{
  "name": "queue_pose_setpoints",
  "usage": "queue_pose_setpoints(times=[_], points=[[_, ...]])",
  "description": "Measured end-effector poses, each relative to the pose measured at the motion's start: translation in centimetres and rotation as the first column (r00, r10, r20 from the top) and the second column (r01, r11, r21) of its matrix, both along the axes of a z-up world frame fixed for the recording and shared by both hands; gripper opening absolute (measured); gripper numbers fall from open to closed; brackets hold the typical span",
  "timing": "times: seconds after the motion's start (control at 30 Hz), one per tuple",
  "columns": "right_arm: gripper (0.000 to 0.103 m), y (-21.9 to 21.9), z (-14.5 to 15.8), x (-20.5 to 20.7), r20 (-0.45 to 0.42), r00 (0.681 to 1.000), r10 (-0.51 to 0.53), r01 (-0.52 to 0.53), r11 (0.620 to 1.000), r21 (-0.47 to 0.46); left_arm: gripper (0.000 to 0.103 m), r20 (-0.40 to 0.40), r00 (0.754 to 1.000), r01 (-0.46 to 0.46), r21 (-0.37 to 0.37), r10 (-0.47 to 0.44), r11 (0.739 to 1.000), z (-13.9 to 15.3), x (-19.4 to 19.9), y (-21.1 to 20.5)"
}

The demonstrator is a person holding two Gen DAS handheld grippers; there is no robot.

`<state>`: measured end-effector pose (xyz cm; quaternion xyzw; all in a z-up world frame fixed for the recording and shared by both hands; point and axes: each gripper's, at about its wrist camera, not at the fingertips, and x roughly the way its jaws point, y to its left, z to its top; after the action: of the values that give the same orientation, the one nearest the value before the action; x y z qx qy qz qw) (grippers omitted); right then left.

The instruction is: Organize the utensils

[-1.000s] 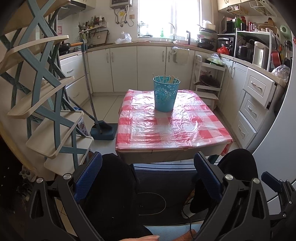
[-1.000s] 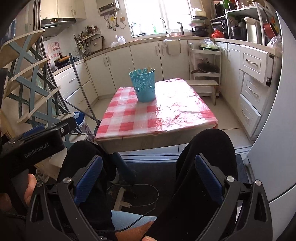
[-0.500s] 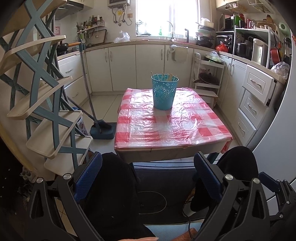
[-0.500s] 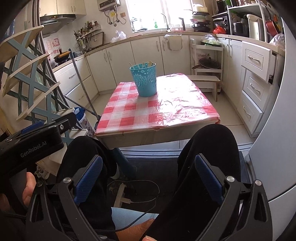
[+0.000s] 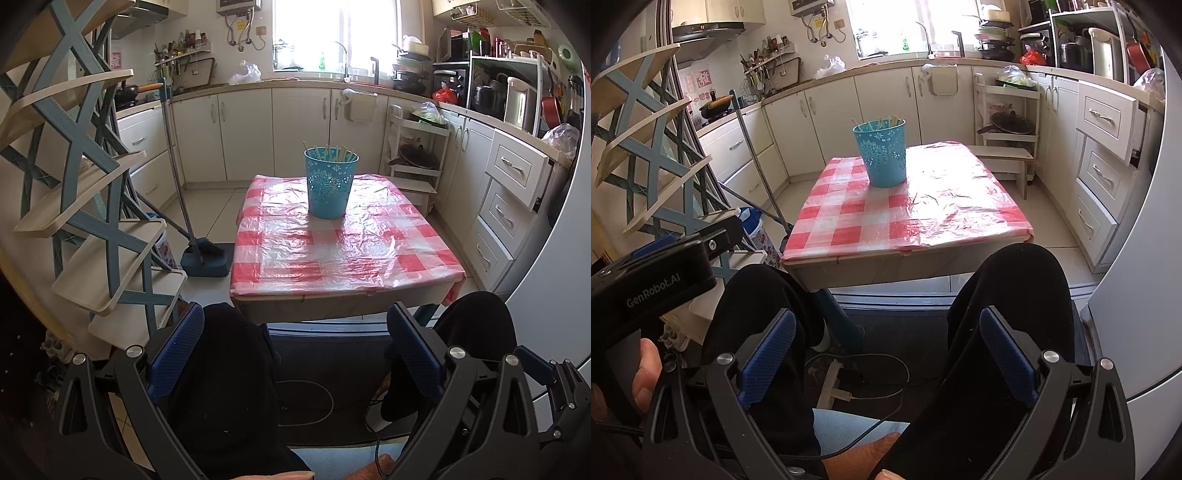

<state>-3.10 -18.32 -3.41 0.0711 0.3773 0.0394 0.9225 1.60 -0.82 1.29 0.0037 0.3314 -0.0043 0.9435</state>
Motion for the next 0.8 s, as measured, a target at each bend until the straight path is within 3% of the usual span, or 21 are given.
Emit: queue_pose_setpoints(times=[0.8], points=[[0.096,0.49,-0.4,-0.05,0.005,1.0,0.005,-0.005,1.0,-0.007,0.095,-0.003,1.0,0.0,0.005,0.0,1.0,-0.19,-0.08,0.1]])
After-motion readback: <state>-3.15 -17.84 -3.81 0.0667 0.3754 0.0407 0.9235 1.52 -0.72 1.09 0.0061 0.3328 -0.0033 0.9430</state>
